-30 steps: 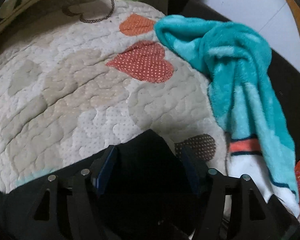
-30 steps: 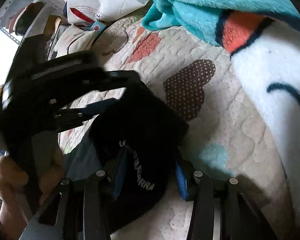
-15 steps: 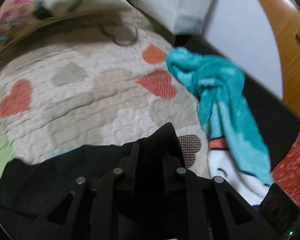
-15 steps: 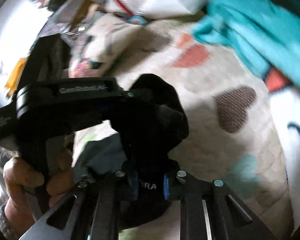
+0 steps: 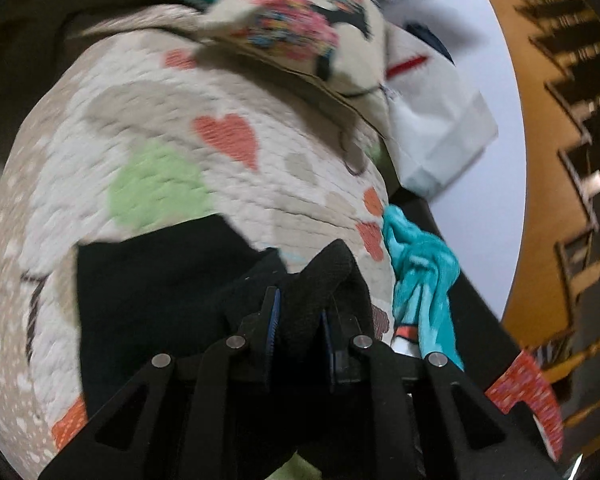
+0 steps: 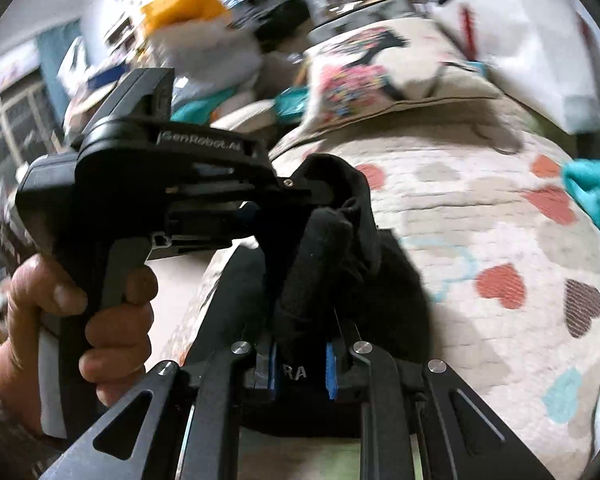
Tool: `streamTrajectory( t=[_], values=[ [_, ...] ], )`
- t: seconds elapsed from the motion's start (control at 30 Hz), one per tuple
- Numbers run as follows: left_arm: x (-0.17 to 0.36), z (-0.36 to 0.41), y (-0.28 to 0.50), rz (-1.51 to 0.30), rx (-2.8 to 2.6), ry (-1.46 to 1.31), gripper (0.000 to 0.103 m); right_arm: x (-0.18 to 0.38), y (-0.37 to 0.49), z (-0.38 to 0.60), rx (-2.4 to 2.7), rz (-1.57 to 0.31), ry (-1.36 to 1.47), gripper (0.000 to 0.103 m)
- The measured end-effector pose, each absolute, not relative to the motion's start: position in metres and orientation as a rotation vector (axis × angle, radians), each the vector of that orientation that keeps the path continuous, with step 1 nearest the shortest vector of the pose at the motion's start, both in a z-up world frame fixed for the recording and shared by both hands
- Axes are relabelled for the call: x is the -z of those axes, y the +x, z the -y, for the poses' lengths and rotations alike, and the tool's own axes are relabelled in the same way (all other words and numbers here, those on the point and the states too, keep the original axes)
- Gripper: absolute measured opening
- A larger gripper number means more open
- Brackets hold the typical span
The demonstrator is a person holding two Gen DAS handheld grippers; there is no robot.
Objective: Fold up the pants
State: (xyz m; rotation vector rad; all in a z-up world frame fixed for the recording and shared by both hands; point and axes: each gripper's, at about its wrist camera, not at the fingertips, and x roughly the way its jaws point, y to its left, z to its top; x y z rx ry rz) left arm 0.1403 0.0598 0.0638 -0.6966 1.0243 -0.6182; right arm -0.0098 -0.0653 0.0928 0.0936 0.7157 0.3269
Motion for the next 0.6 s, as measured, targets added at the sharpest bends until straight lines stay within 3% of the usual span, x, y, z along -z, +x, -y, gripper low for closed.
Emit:
streamTrajectory(
  t=[0.23,0.4,0.6],
  values=[
    [-0.036,-0.105,0.137,-1.017,0.580,-0.847,0.028,-0.075,-0.004,0.010,-0.355,-0.733,-0.100,0.020],
    [-0.019,-0.145,0.131,-1.001,0.538,-0.964,0.032,-0.063,0.003,-0.013,-0.375,-0.755,-0.143,0.028],
    [-0.008,-0.184,0.119,-0.990,0.454,-1.054,0.032,-0.048,-0.003,-0.037,-0.434,-0.783,-0.199,0.066]
  ],
)
